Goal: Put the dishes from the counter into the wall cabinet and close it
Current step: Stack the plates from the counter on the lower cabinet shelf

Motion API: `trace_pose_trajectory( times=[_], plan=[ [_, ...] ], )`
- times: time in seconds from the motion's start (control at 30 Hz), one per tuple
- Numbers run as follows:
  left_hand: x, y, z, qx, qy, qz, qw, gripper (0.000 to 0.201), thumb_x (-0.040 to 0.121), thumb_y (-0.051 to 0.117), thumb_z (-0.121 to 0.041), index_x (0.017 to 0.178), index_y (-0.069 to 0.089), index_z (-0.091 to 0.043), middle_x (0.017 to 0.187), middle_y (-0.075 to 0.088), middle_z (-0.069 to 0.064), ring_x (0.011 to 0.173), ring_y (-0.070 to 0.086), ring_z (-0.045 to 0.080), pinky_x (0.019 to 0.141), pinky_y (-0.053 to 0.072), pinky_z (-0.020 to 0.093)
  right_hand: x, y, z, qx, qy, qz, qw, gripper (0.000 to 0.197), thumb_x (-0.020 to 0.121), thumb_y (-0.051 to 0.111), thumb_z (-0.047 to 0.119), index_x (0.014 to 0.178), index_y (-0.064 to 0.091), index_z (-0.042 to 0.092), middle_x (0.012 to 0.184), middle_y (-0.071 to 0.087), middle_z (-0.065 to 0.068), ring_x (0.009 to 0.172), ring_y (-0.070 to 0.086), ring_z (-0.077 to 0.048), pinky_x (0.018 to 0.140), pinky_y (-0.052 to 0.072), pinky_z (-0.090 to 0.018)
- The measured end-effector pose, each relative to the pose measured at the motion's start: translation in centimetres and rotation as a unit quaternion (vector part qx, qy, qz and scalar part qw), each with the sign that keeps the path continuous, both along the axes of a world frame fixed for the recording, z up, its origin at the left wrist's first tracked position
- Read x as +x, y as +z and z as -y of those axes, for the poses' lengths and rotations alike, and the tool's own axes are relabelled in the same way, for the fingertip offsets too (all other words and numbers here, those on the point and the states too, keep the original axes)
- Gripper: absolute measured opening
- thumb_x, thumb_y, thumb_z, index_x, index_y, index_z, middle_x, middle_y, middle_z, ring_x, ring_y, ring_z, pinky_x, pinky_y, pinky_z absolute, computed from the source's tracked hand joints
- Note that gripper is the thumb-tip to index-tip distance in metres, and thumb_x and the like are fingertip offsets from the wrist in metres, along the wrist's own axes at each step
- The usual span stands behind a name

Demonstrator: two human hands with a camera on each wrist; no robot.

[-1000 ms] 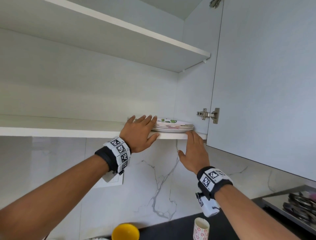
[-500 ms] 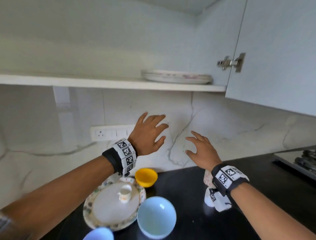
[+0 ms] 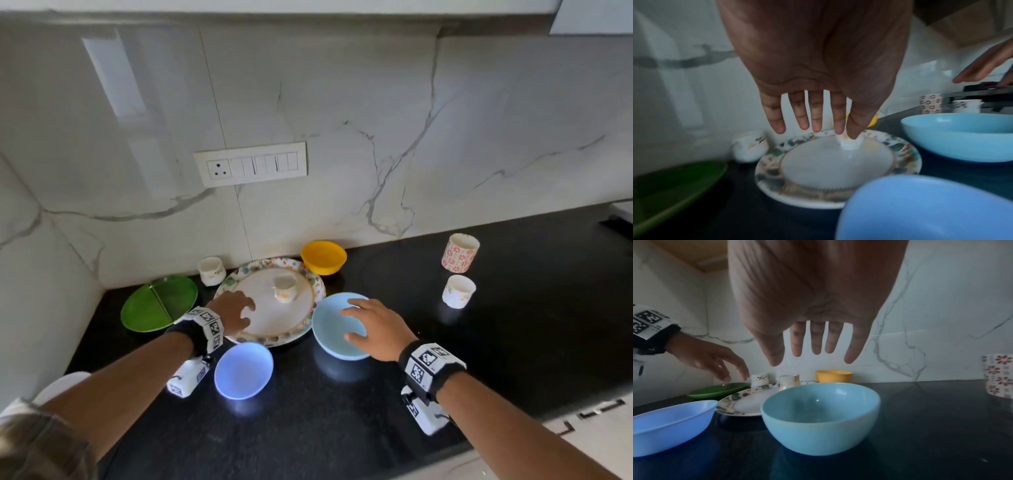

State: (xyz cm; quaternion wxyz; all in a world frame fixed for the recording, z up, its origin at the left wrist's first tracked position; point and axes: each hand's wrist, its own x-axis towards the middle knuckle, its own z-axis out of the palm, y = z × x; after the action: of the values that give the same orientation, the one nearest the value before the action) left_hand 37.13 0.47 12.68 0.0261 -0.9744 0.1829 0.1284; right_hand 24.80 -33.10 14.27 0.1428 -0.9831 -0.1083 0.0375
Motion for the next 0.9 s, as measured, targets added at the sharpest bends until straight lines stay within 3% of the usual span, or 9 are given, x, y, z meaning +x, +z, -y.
trace_pose_trajectory(
  times=[0.13,0.23,0.4,0.47,0.57,0.63,0.67,0.77,0.9],
  plan=[
    [0.7,-2.6,-3.2,-0.024,0.060,-0.039,0.997,0.038,0.089,0.058,-0.035,0.125,0.055,-0.025,0.130,0.053,0.002,0.123,0.051,0.024,0.100,0.042,0.035,2.6,-0.3,-2.4,-0.010,0.025,0.001,1.000,0.052,0.091,0.058,0.042,0.141,0.048,0.031,0.151,0.039,0.004,0.138,0.033,-0.021,0.108,0.037,-0.040],
    [1.2,-3.9,-4.9,-0.048,0.132,-0.026,0.990,0.051,0.089,0.058,-0.036,0.135,0.046,-0.019,0.127,0.059,0.008,0.116,0.058,0.028,0.092,0.048,0.038,5.5,-0.5,-4.1,-0.014,0.049,-0.004,0.999,0.051,0.090,0.059,0.039,0.139,0.048,0.031,0.148,0.041,0.003,0.133,0.036,-0.022,0.100,0.043,-0.042],
    [1.9,-5.4,-6.8,-0.122,0.211,-0.035,0.969,0.060,0.090,0.059,-0.048,0.134,0.039,-0.013,0.088,0.062,0.004,0.076,0.062,0.025,0.067,0.047,0.033,11.0,-0.9,-7.3,-0.033,0.075,-0.029,0.996,0.058,0.089,0.060,0.038,0.143,0.041,0.033,0.151,0.037,0.001,0.136,0.034,-0.024,0.097,0.044,-0.044],
    [2.6,-6.1,-7.4,-0.152,0.237,-0.053,0.958,0.074,0.089,0.059,-0.054,0.143,0.031,-0.012,0.101,0.066,0.009,0.078,0.063,0.026,0.068,0.048,0.033,13.1,-1.1,-8.6,-0.035,0.075,-0.040,0.996,0.063,0.089,0.062,0.036,0.145,0.036,0.033,0.154,0.033,-0.001,0.138,0.033,-0.026,0.099,0.045,-0.048],
    [4.0,-7.2,-8.5,-0.199,0.272,-0.092,0.937,0.089,0.086,0.060,-0.055,0.153,0.017,-0.014,0.123,0.064,0.015,0.097,0.067,0.031,0.077,0.055,0.035,16.0,-1.6,-10.0,-0.035,0.084,-0.054,0.994,0.068,0.087,0.065,0.032,0.147,0.033,0.031,0.154,0.033,-0.003,0.136,0.038,-0.030,0.103,0.042,-0.044],
    [4.6,-7.0,-8.4,-0.247,0.300,-0.122,0.913,0.086,0.089,0.063,-0.043,0.154,0.015,-0.013,0.121,0.064,0.017,0.100,0.067,0.032,0.077,0.058,0.038,17.9,-2.1,-10.8,-0.054,0.091,-0.063,0.992,0.072,0.086,0.065,0.033,0.149,0.031,0.031,0.156,0.032,-0.003,0.135,0.040,-0.031,0.104,0.041,-0.042],
    [4.7,-6.7,-8.1,-0.278,0.313,-0.134,0.898,0.078,0.091,0.063,-0.036,0.151,0.021,-0.012,0.114,0.065,0.018,0.097,0.068,0.031,0.072,0.059,0.038,18.7,-2.3,-11.0,-0.065,0.094,-0.068,0.991,0.073,0.086,0.065,0.035,0.150,0.029,0.032,0.157,0.030,-0.002,0.136,0.040,-0.031,0.104,0.042,-0.042],
    [5.2,-6.4,-7.4,-0.333,0.337,-0.163,0.865,0.038,0.092,0.063,-0.027,0.123,0.047,-0.011,0.103,0.065,0.019,0.084,0.070,0.029,0.062,0.062,0.040,20.8,-3.0,-11.9,-0.103,0.100,-0.104,0.984,0.079,0.085,0.064,0.039,0.152,0.022,0.034,0.159,0.026,-0.001,0.139,0.036,-0.033,0.105,0.043,-0.045],
    [6.0,-7.0,-7.4,-0.338,0.322,-0.172,0.867,0.025,0.089,0.062,-0.022,0.112,0.052,-0.017,0.096,0.068,0.012,0.073,0.071,0.024,0.050,0.058,0.034,22.3,-4.3,-12.9,-0.139,0.104,-0.131,0.976,0.081,0.082,0.064,0.036,0.150,0.021,0.036,0.156,0.033,-0.004,0.131,0.045,-0.036,0.099,0.047,-0.043]
  ],
)
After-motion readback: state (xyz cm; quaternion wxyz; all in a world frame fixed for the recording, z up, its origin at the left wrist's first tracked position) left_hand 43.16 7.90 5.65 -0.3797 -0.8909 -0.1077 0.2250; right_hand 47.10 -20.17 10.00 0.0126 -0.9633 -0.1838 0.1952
